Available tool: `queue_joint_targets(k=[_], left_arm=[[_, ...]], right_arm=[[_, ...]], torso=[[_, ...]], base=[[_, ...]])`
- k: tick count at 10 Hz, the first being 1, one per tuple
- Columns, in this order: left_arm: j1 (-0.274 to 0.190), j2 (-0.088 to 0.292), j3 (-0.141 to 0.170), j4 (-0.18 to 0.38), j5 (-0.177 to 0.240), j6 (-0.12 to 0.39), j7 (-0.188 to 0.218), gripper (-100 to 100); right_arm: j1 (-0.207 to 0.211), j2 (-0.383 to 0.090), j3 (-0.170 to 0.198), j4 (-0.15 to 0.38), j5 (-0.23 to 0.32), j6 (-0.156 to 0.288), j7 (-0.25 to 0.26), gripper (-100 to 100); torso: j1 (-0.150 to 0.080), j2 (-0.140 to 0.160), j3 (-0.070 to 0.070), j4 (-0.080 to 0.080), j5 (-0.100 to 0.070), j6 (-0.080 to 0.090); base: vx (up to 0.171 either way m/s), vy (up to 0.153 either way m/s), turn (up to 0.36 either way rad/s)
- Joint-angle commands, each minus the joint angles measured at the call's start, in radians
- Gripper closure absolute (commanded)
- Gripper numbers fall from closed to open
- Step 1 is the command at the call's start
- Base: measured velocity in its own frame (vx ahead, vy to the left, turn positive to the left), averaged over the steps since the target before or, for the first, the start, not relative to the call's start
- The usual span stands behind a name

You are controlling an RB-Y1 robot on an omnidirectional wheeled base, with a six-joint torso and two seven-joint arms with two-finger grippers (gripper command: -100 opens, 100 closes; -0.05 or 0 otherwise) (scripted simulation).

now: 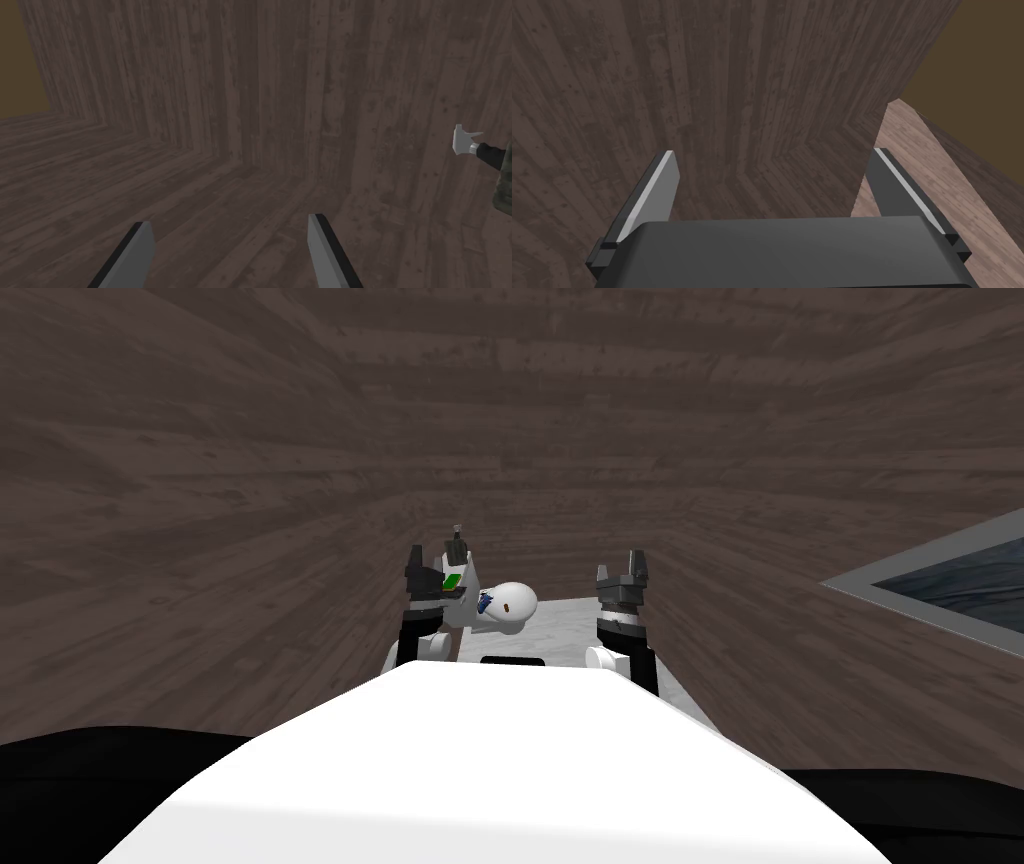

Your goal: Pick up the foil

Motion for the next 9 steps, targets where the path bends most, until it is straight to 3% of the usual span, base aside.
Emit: queue_joint_targets(k=[1, 6, 7, 9], left_arm=[[-0.001, 0.035, 0.002, 0.01, -0.002, 0.006, -0.002, -100], [-0.008, 0.147, 0.017, 0.082, -0.017, 0.048, -0.015, -100], [-0.012, 0.171, 0.025, 0.124, -0.025, 0.072, -0.023, -100], [-0.017, 0.184, 0.035, 0.171, -0.035, 0.099, -0.031, -100]], right_arm=[[0.0, 0.0, 0.0, 0.0, 0.0, 0.0, 0.0, 0], [0.0, 0.0, 0.0, 0.0, 0.0, 0.0, 0.0, 0], [0.0, 0.0, 0.0, 0.0, 0.0, 0.0, 0.0, 0], [0.0, 0.0, 0.0, 0.0, 0.0, 0.0, 0.0, 0]], torso=[[0.0, 0.0, 0.0, 0.0, 0.0, 0.0], [0.001, 0.002, 0.001, 0.0, 0.0, 0.0], [0.001, 0.003, 0.002, 0.001, 0.0, 0.0], [0.002, 0.004, 0.002, 0.001, 0.0, 0.0]], base=[[-0.006, 0.001, -0.012], [-0.031, 0.005, -0.023], [-0.064, 0.019, -0.061], [-0.064, 0.022, -0.041]])
